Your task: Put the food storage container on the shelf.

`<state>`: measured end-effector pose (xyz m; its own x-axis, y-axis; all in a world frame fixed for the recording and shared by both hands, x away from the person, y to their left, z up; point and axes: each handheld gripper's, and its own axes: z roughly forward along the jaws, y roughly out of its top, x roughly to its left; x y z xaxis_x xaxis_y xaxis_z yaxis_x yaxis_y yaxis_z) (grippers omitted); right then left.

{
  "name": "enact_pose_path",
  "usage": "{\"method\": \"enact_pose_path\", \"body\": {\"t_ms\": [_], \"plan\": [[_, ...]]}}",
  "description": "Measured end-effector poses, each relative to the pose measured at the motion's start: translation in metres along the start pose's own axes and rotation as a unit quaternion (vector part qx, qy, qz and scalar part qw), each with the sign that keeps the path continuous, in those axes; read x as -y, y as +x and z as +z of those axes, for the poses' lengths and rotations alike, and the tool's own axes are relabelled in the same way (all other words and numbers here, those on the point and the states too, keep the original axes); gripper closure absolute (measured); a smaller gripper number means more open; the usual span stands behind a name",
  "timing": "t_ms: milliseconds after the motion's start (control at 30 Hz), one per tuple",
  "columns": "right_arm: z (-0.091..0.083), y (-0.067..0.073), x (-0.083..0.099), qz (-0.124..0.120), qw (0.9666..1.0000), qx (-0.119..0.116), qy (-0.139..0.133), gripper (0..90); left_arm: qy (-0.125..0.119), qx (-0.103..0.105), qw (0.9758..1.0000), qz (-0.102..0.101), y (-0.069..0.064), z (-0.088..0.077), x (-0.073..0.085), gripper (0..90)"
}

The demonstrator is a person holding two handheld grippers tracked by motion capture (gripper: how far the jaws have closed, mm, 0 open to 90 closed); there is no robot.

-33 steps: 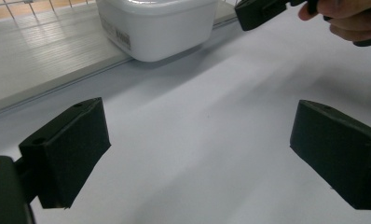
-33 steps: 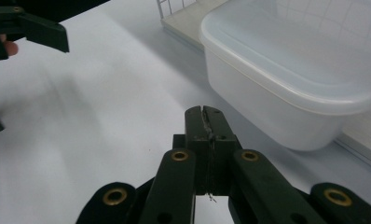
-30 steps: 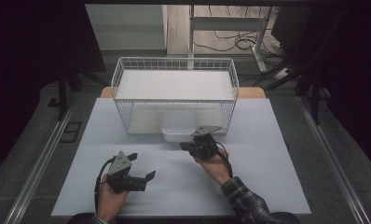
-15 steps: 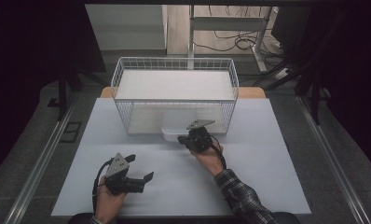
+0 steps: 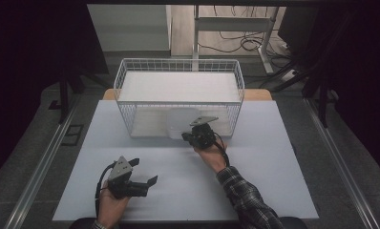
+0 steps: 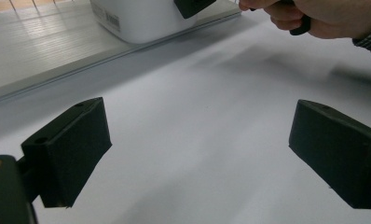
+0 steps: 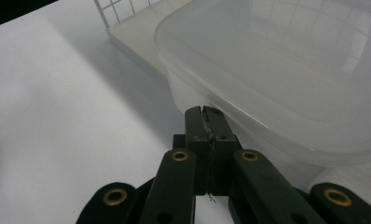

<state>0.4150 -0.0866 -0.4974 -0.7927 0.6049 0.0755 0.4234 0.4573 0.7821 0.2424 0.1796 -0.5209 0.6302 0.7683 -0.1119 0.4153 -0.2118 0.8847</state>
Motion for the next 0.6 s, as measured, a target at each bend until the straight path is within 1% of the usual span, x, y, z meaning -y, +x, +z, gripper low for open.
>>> {"method": "enact_pose_path", "body": {"t_ms": [233, 600], "plan": [[0.006, -0.003, -0.003, -0.001, 1.0, 0.006, -0.001, 89.1, 0.001, 0.002, 1.0, -0.002, 0.0, 0.0, 0.0, 4.9], [0.015, -0.009, -0.009, 0.006, 0.9998, 0.02, -0.002, 89.1, 0.002, 0.006, 1.0, -0.003, 0.0, 0.001, 0.0, 5.2]]}}
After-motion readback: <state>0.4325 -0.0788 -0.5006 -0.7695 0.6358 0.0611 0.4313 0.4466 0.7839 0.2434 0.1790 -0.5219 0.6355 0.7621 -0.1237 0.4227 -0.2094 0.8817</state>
